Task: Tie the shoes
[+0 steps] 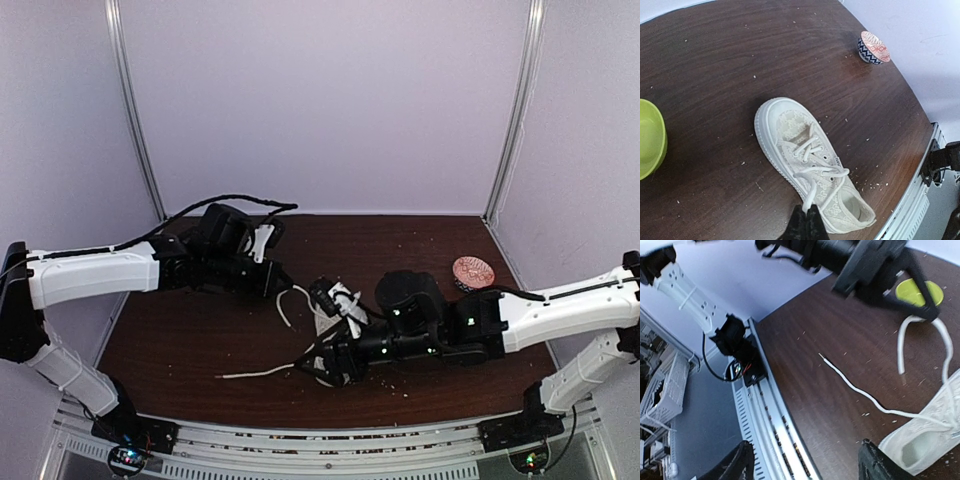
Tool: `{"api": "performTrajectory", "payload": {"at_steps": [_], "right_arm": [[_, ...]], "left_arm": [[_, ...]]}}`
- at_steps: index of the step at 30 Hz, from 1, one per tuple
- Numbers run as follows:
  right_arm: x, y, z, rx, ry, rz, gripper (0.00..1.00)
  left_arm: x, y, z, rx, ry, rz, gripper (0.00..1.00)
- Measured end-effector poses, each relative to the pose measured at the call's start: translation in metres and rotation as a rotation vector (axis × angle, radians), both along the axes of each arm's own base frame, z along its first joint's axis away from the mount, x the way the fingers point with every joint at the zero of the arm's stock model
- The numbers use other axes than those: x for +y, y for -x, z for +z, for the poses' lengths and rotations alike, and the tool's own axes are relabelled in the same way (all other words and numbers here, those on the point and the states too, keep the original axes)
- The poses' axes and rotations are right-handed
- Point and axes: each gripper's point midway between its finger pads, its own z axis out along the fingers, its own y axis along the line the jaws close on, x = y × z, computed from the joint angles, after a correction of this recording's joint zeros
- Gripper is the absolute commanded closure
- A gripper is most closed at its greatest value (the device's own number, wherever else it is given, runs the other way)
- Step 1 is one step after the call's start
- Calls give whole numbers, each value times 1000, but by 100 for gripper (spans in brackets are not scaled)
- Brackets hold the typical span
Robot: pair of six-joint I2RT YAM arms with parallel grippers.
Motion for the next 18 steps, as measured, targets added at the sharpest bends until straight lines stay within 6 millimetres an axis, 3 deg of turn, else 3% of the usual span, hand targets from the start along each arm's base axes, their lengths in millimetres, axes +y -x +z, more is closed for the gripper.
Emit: {"api": "performTrajectory", "payload": {"at_steps": [3, 5, 9, 15, 18], "right_arm": [[-22, -35, 25, -65, -49, -84, 31], [-38, -67, 35, -100, -64, -157, 40], [-52, -112, 27, -131, -50, -213, 44], [-28, -131, -16, -110, 24, -108, 39], [-17, -135, -19, -124, 33, -70, 39]], "left_arm": [[-6, 4, 5, -7, 22, -43, 100], [-11, 8, 12, -12, 39, -78, 100], [-24, 14, 28, -35, 81, -140, 100], [-33, 20, 40, -52, 112, -190, 100], [-34, 22, 39, -46, 114, -205, 100]]}}
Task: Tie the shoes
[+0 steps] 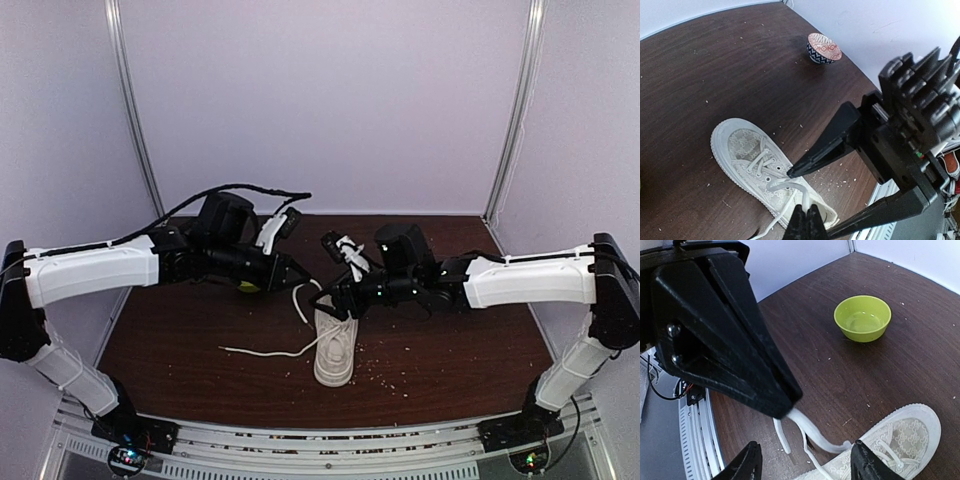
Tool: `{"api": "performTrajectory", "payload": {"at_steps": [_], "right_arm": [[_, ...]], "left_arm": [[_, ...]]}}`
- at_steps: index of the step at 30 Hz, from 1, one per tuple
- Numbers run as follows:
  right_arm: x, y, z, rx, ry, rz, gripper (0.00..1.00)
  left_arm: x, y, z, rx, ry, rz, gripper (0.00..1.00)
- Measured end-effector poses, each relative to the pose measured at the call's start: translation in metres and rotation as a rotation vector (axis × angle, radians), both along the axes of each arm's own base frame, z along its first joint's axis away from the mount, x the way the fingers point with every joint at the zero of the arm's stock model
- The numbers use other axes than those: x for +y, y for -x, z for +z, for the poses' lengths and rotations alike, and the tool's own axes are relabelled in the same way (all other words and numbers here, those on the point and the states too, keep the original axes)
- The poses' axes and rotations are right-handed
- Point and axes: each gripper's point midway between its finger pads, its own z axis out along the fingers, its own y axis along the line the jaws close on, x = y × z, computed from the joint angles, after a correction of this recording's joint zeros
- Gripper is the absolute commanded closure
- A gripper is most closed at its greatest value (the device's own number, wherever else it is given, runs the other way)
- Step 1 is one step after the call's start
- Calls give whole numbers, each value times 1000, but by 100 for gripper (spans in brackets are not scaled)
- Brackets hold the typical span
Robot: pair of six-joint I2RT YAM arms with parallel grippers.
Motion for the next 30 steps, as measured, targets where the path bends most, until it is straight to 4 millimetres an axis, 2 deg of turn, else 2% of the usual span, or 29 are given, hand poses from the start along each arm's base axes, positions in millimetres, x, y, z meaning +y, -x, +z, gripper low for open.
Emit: {"api": "performTrajectory", "payload": {"at_steps": [1, 3, 5, 6, 7, 8, 9, 10, 11, 13, 15, 17, 18, 23, 27, 30], "right_arm": [[2, -2, 1, -8, 0, 8, 41], [7, -4, 5, -24, -5, 22, 55], [10, -5, 10, -43, -10, 42, 86], [12, -5, 12, -48, -15, 52, 98], [14, -5, 13, -53, -17, 62, 100], [16, -5, 15, -53, -21, 67, 100], [16, -5, 15, -52, -22, 69, 100], [16, -5, 15, -47, -21, 69, 100], [15, -5, 15, -45, -20, 68, 100], [10, -4, 11, -44, -16, 53, 100], [-3, -2, 6, -30, -5, 8, 100], [-19, -2, 3, -22, 5, -55, 100], [-26, -2, 2, -17, 5, -85, 100], [-57, -5, 8, 5, -39, -228, 100], [-68, -5, 3, 28, -63, -288, 100], [-72, -5, -3, 47, -62, -312, 100]], "left_arm": [[0, 0, 0, 0, 0, -5, 100], [-1, 1, -1, 2, -1, -11, 100], [-3, 2, 0, 4, 0, -17, 100], [-3, 1, 1, 2, 3, -20, 100], [-4, 2, 2, 2, 5, -22, 90], [-4, 2, 3, 1, 7, -23, 69], [-4, 2, 3, -1, 6, -25, 53], [-5, 2, 3, -3, 6, -26, 42], [-5, 1, 3, -9, 8, -23, 37], [-5, -1, 2, -28, 21, -15, 33], [-2, 2, -12, -34, 9, -15, 32], [4, 9, -41, -12, -48, -19, 33], [3, 12, -47, -7, -59, -26, 34], [-18, 38, -98, 8, -179, -127, 44], [-22, 47, -136, 35, -263, -169, 60], [-19, 44, -150, 39, -298, -168, 70]]}}
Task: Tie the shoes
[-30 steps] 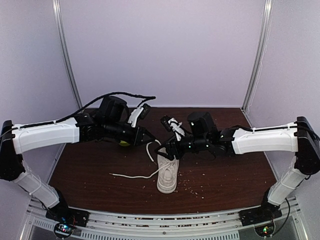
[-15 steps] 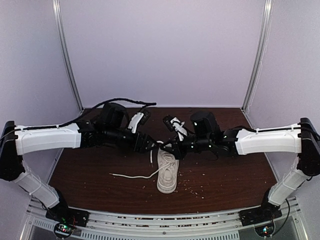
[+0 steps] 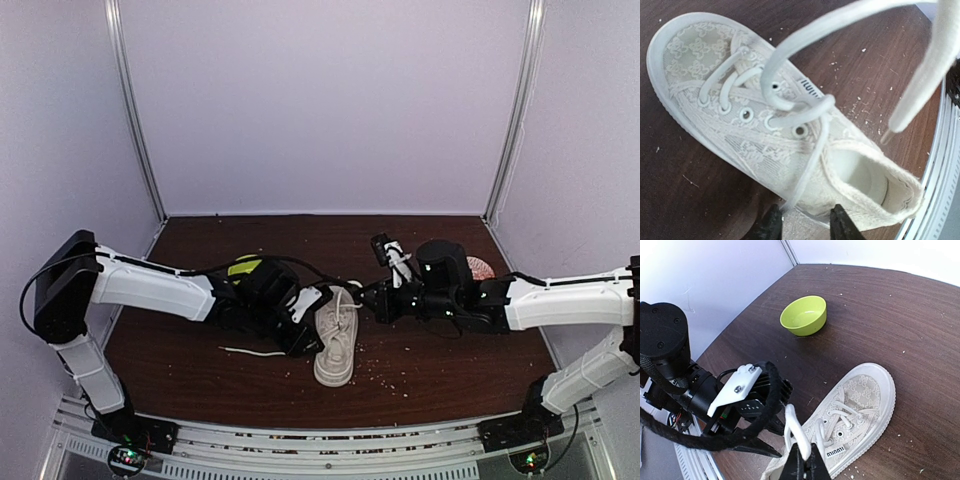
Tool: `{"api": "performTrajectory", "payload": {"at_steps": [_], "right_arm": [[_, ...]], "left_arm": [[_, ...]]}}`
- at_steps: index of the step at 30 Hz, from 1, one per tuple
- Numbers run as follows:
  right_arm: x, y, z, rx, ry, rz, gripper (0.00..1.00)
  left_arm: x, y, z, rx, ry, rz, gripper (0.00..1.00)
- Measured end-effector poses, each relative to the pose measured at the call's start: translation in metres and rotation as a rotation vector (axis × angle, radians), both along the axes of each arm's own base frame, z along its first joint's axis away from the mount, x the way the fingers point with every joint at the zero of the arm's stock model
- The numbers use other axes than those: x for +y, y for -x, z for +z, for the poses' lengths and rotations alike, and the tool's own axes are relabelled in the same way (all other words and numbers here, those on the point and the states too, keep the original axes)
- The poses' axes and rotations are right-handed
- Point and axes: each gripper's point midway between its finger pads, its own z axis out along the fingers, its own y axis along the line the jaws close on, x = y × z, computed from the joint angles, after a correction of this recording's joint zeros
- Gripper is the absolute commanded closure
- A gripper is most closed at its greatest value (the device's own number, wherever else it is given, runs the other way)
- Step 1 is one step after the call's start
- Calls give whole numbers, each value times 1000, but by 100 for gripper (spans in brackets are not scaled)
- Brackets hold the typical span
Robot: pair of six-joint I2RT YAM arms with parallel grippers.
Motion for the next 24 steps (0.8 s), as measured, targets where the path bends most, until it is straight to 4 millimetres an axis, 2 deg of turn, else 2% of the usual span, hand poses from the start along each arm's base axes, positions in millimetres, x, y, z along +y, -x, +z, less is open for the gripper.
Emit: {"api": "performTrajectory", "payload": {"at_steps": [9, 13, 16, 18, 20, 22, 24], "right_arm": [[-1, -2, 3, 10, -20, -17, 100], [-1, -3, 5, 9, -32, -22, 100], [-1, -3, 5, 8, -36, -23, 100], [-1, -3, 5, 9, -35, -24, 100], [-2, -3, 3, 11, -33, -25, 100], [-3, -3, 3, 14, -33, -27, 100], [-4, -4, 4, 14, -38, -33, 100]], "left_arm": [[2, -11, -3, -49, -18, 28, 78], [4, -12, -10, -52, -36, 27, 76], [4, -13, -14, -53, -43, 21, 69], [4, -13, -14, -55, -43, 18, 69], [4, -14, -15, -52, -42, 16, 78], [2, -14, -15, -48, -37, 10, 96], [-2, -13, -13, -36, -25, 5, 100]]}}
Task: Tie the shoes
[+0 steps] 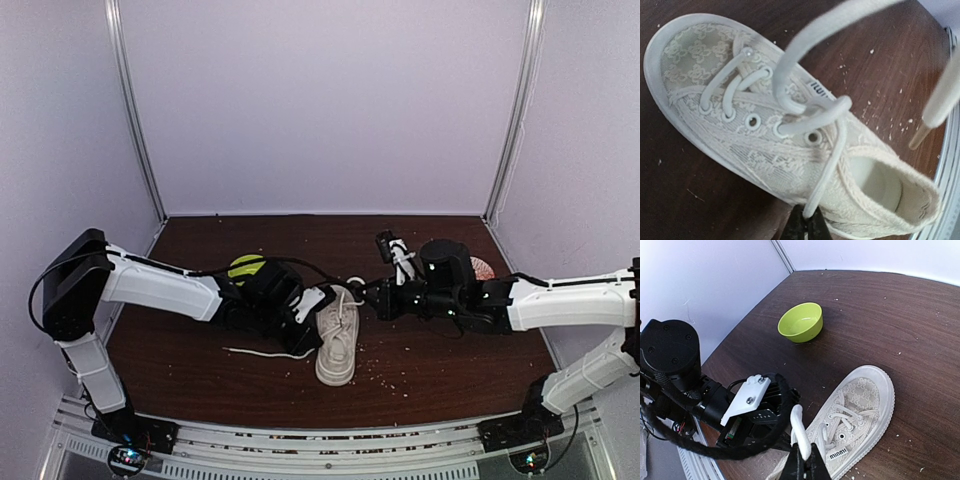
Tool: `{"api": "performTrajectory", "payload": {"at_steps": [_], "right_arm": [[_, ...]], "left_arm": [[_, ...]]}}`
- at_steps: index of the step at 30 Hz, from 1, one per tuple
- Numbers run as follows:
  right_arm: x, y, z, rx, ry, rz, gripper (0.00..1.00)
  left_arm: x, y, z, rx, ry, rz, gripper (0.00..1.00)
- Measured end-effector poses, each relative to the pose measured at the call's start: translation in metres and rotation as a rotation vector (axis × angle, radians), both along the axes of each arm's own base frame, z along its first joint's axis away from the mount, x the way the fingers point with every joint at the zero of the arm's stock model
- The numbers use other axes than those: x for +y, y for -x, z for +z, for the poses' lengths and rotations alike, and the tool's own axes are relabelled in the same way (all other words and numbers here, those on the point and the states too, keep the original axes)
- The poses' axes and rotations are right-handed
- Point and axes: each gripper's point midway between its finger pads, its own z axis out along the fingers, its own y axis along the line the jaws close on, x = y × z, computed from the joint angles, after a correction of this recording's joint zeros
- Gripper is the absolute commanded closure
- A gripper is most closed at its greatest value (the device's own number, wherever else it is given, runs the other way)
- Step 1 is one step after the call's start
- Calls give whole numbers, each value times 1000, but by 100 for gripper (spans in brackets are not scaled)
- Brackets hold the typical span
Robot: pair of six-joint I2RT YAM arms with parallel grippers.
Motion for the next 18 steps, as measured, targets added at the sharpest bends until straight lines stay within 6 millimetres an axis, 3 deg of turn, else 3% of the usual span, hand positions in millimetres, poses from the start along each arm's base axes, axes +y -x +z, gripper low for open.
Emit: {"api": "performTrajectory", "payload": {"at_steps": [6, 11, 14, 18], "right_arm": [[-21, -2, 8, -3, 2, -83, 100], [-67, -1, 15, -8, 13, -233, 100], [-96, 0, 7, 5, 33, -320, 100], [-132, 5, -26, 61, 81, -421, 100]], "left_arm": [[2, -5, 2, -32, -10, 53, 100], [24, -13, -1, -58, -50, 158, 100], [28, -13, 0, -51, -43, 187, 100], [32, -10, -5, -26, -44, 214, 100]]}}
